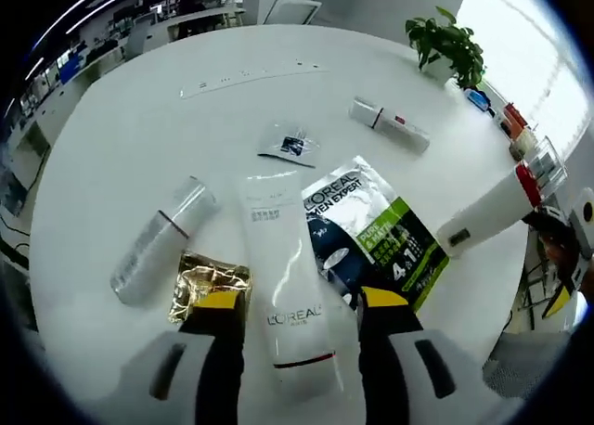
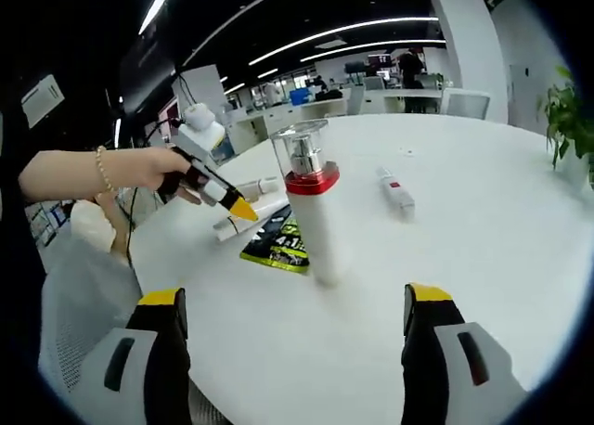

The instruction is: Arrange the skincare products in the storage area until every visible bottle or jar stands upright without overlapping.

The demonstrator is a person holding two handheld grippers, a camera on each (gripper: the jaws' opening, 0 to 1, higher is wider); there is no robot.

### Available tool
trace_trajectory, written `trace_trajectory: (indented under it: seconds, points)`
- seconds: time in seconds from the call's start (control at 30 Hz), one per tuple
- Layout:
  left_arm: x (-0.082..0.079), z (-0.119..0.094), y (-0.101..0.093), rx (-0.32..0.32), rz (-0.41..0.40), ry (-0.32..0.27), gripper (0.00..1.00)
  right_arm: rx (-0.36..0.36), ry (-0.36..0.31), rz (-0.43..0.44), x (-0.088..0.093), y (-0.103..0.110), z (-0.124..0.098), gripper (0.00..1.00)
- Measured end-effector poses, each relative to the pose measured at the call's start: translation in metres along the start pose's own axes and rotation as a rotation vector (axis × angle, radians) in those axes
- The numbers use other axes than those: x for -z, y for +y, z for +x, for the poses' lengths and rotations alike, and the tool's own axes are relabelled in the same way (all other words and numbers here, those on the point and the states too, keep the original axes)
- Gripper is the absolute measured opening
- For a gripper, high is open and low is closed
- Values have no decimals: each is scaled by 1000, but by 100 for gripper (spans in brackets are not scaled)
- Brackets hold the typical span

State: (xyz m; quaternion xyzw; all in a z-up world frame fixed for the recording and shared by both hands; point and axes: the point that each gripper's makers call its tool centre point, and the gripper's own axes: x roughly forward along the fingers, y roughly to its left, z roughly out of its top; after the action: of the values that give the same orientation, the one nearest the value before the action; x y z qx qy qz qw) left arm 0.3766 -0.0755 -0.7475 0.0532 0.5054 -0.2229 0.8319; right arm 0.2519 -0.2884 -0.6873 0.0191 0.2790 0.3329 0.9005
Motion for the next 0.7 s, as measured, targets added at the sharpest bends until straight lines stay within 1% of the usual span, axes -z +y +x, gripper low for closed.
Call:
trace_trajectory:
  seconds: [0.03, 0.1, 0.23, 0.4, 0.53, 0.57, 0.6, 0.7]
  points:
    - [-2, 1, 1, -1, 5, 1, 41, 3, 1, 2, 1, -1, 0, 96]
    - [-10, 7, 6, -11, 8, 10, 41, 6, 2, 7, 2, -2, -1, 96]
    - [-16, 15, 11, -16, 5, 43, 41, 7, 1, 19, 3, -2, 0, 96]
    - [-21, 24, 13, -27, 18, 64, 39, 6, 5, 18, 3, -3, 1, 96]
    - [-21, 30, 13, -30, 35, 84, 36, 11, 2, 24, 3, -4, 2, 95]
    - [-21, 29, 19, -63, 60, 96, 35, 12, 2, 23, 2, -4, 2, 95]
    - [-22, 30, 16, -42, 54, 98, 35, 12, 2, 22, 2, -4, 2, 95]
    - [-20, 26, 13, -46, 55, 106, 35, 12, 1, 25, 3, -4, 3, 95]
